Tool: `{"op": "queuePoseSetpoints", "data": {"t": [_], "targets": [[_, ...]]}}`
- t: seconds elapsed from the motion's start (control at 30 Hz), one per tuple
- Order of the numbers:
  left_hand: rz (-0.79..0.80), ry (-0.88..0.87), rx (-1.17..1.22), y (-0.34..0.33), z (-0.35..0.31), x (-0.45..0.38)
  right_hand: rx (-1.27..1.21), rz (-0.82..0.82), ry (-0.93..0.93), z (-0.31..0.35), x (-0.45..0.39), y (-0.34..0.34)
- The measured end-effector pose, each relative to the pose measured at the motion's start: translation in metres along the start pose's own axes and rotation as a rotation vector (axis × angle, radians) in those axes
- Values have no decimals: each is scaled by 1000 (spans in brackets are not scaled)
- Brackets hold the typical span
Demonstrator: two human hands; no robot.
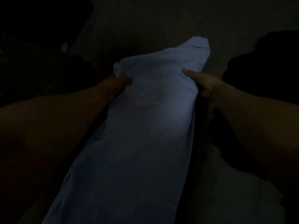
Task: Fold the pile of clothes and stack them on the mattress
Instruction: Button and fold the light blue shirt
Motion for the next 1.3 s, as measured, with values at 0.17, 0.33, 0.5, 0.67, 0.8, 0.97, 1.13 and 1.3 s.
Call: {"op": "queuePoseSetpoints", "data": {"t": [0.17,0.33,0.5,0.67,0.8,0.97,1.13,1.3], "targets": [[-35,-14,-94,3,1,-12,-56,-92,44,-6,-14,3],[-4,-80,44,-7,-1,-9,-19,-167,119,7,-3,-6],[145,-74,249,15,-21,16,-116,-221,336,14,53,-22],[-31,-264,-10,46,-25,91,-34,-240,518,-3,147,-33],[-13,-424,-409,69,46,169,500,-163,539,-91,207,-46],[-101,-281,-554,82,133,202,1087,161,777,-194,234,-68],[-347,-65,-513,73,128,205,660,-6,528,-181,237,-75],[-380,-54,-436,51,81,169,437,-516,320,-140,195,-56]]}}
Point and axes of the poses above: each hand's wrist, its own x-axis away from the middle knuckle, its own y-axis out of the back of the hand, z = x × y, the point moved 4 cm from there along -x, towards the middle knuckle, and after that the axes turned 4 degrees about y, right-handed, at the moved point
